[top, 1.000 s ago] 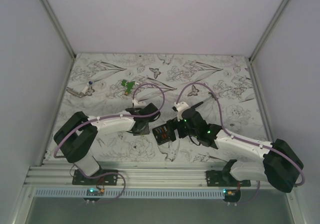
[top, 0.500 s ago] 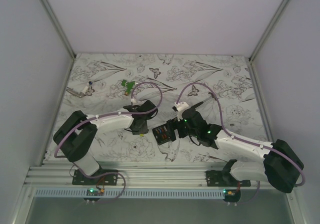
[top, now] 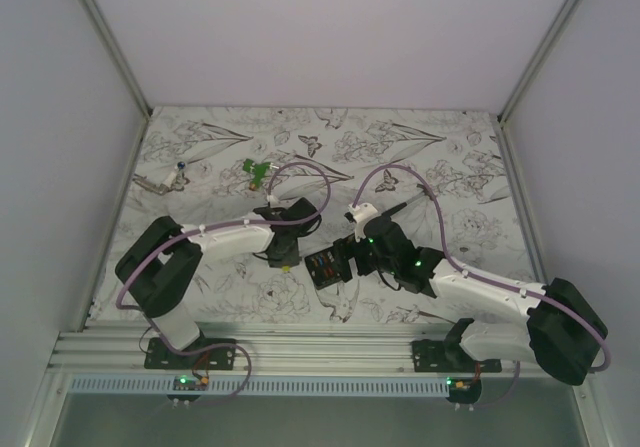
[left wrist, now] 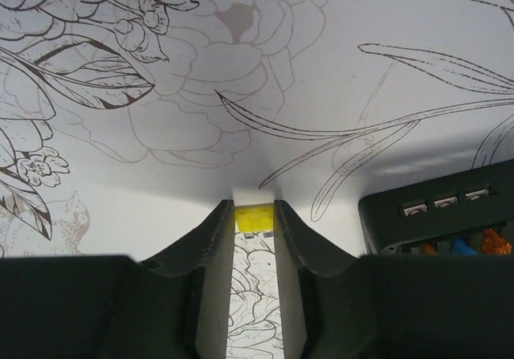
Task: Snap on the fuse box
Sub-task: Pick up the fuse from the center of the board.
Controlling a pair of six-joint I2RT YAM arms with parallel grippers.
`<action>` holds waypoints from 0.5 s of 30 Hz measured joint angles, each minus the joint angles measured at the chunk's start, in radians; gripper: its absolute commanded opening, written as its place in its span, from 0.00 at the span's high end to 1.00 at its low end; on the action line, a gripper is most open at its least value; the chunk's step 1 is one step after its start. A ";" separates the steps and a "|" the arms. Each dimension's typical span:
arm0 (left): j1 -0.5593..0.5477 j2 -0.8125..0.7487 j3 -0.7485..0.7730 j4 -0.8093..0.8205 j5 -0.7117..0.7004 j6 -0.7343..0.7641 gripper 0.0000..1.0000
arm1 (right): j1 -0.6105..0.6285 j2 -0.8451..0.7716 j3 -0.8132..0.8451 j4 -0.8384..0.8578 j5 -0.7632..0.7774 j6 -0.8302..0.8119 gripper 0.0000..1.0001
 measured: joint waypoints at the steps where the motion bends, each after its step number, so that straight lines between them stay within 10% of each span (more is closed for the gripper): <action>1: 0.000 0.000 0.000 0.000 0.000 0.000 0.79 | 0.000 0.000 0.000 0.000 0.000 0.000 0.11; 15: -0.005 -0.078 -0.025 0.004 0.007 0.000 0.78 | 0.008 0.000 -0.018 0.082 -0.032 0.033 0.16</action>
